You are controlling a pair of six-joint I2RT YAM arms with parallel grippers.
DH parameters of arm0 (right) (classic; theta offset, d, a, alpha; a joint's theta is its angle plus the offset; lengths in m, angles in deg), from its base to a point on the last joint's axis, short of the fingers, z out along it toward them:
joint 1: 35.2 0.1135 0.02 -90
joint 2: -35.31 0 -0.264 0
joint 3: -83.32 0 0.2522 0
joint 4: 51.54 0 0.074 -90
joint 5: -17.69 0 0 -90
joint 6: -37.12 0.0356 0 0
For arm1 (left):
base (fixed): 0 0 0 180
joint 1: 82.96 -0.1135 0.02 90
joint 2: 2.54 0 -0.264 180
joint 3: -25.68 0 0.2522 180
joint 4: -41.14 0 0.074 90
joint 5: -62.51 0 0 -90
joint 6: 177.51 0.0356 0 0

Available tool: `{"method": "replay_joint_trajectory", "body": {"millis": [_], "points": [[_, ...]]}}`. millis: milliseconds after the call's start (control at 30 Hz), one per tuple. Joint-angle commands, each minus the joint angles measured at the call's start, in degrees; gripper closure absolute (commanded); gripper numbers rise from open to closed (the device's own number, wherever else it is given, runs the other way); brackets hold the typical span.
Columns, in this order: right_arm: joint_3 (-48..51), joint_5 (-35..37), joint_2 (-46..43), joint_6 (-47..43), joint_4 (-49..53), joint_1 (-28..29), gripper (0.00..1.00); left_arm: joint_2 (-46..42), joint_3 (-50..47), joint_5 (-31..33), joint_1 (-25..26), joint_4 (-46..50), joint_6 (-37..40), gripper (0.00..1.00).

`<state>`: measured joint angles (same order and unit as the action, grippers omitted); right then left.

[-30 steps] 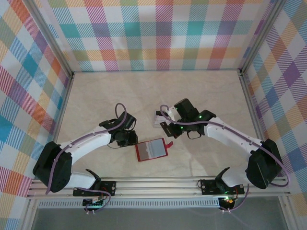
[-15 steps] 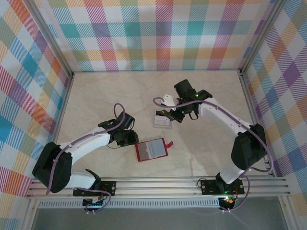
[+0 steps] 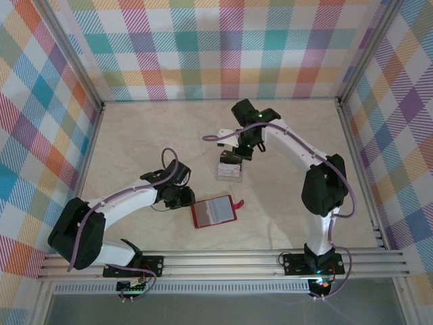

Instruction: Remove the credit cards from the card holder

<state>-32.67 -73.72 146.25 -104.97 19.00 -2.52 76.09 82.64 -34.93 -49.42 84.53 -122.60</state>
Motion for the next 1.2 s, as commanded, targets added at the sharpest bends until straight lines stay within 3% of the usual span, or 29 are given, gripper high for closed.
{"method": "replay_joint_trajectory", "body": {"millis": [0,700,800,1000,1167], "points": [[-3.8,1.2,2.6,-3.6,4.5,0.1,1.0,-0.7,-0.6,-0.1,-0.6,0.1,-0.2,0.68],[-11.6,-1.2,13.4,-4.0,10.7,1.2,1.0,-1.0,1.0,1.2,-0.6,3.5,0.6,0.68],[-12.6,0.8,14.0,-2.8,8.4,1.4,0.87,-1.4,0.7,1.2,-0.6,3.5,0.5,0.68],[-10.9,12.1,11.2,1.4,-3.8,1.4,0.79,-2.0,0.1,1.8,-0.7,3.5,0.5,0.68],[-5.5,13.4,4.0,4.5,-10.4,1.4,0.73,-2.8,0.0,2.7,-0.7,3.4,0.5,0.68]]}}
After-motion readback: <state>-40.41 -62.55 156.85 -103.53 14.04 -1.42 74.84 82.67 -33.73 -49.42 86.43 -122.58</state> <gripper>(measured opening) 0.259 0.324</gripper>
